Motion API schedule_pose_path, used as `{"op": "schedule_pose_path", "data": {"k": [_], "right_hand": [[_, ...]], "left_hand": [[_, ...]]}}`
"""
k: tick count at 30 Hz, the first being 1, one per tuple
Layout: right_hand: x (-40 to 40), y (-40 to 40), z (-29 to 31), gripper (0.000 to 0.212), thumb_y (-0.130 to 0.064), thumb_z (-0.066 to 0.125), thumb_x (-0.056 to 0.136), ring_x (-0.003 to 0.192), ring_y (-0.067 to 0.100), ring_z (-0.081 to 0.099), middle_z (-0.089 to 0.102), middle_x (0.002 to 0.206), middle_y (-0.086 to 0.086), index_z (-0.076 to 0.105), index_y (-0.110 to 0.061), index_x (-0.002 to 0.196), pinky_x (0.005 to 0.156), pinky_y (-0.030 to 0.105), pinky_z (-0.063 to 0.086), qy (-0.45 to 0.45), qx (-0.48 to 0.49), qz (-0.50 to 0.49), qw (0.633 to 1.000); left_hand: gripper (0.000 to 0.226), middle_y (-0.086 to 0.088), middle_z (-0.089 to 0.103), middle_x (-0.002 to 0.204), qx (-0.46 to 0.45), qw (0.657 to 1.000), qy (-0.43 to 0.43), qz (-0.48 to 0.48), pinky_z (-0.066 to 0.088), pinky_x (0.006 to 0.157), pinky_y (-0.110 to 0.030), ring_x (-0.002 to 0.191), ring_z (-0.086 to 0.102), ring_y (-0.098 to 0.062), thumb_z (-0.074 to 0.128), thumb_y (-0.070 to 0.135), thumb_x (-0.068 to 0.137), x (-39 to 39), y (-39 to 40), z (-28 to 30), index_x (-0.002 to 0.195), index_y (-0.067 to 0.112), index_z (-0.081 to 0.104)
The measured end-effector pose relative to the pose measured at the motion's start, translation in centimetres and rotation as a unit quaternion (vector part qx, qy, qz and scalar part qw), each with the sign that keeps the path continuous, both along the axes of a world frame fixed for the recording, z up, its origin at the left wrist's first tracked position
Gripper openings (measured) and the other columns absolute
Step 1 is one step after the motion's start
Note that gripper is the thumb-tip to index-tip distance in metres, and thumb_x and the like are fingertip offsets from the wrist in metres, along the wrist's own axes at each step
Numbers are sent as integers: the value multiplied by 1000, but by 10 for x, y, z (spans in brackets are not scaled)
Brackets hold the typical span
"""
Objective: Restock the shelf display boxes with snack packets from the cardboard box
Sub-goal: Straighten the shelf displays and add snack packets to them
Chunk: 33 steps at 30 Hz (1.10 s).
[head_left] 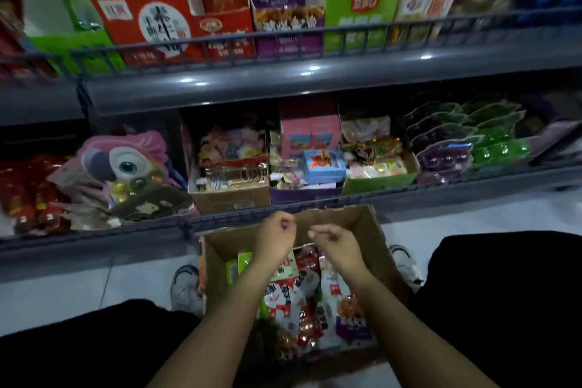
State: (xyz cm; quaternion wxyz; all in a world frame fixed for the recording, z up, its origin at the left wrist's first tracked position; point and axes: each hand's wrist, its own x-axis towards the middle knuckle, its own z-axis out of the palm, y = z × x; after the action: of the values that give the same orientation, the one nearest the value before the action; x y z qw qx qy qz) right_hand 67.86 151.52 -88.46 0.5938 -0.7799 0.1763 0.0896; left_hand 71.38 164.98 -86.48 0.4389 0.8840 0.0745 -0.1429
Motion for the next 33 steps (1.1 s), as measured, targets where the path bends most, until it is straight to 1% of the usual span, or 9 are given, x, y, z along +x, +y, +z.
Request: {"op": "schedule_pose_path", "data": {"k": [4,6,9,13,17,21,25,31,33], "right_hand": [[-15,-4,-49,25,-14,65,87,60,-6,59,66,93,10,65,-1,109,55,3,41,100,18,0,995],[-22,-7,-72,28,-15,64,88,73,4,59,67,107,13,64,-3,113,62,9,43,144,23,-10,989],[-33,-9,-102,28,-19,64,88,94,16,58,64,117,11,65,-5,112,79,23,46,192,38,-23,980],[-44,-7,-130,33,-18,63,88,102,18,58,62,121,11,62,-3,118,73,17,45,240,39,-10,970],[-57,-1,-150,37,-17,64,88,113,22,56,59,127,11,59,-4,123,90,23,43,290,22,10,957],[-65,1,-164,34,-14,66,86,107,27,61,63,121,13,63,-5,118,94,33,49,322,5,0,947],[-65,0,-167,39,-7,65,85,108,27,60,60,125,13,59,-5,123,95,35,49,336,6,-5,942],[-69,-3,-176,51,-9,68,83,130,25,42,42,143,9,52,-14,132,102,23,34,318,-74,58,943],[-71,-3,-180,54,-9,68,83,128,26,44,40,143,9,51,-19,133,98,23,38,315,-88,69,943]], "left_hand": [[22,-10,67,106,24,996,88,17,42,74,-26,98,60,-25,48,14,93,-18,4,-63,103,5,65],[23,-13,66,106,45,991,123,28,38,70,-25,94,60,-26,47,16,93,-28,7,-87,100,3,65],[25,-14,63,119,70,984,164,20,38,76,-22,107,58,-28,48,15,92,-40,12,-117,109,4,64],[28,-13,62,123,78,973,217,1,40,78,-23,109,57,-27,47,11,93,-49,14,-146,115,4,64],[23,-18,67,109,63,966,249,-4,50,85,-29,101,63,-32,50,8,92,-57,17,-169,105,-1,66],[18,-22,69,100,61,964,258,13,54,82,-35,92,65,-34,60,1,86,-62,18,-182,101,-5,65],[18,-12,68,99,86,961,263,-20,45,70,-21,81,59,-18,69,7,81,-63,12,-186,98,1,67],[10,7,56,104,125,959,252,-41,43,81,-14,99,61,-18,80,16,73,-75,-1,-194,75,20,71],[24,10,58,98,123,960,249,-36,48,88,-21,98,61,-19,83,18,67,-78,0,-203,59,29,64]]}}
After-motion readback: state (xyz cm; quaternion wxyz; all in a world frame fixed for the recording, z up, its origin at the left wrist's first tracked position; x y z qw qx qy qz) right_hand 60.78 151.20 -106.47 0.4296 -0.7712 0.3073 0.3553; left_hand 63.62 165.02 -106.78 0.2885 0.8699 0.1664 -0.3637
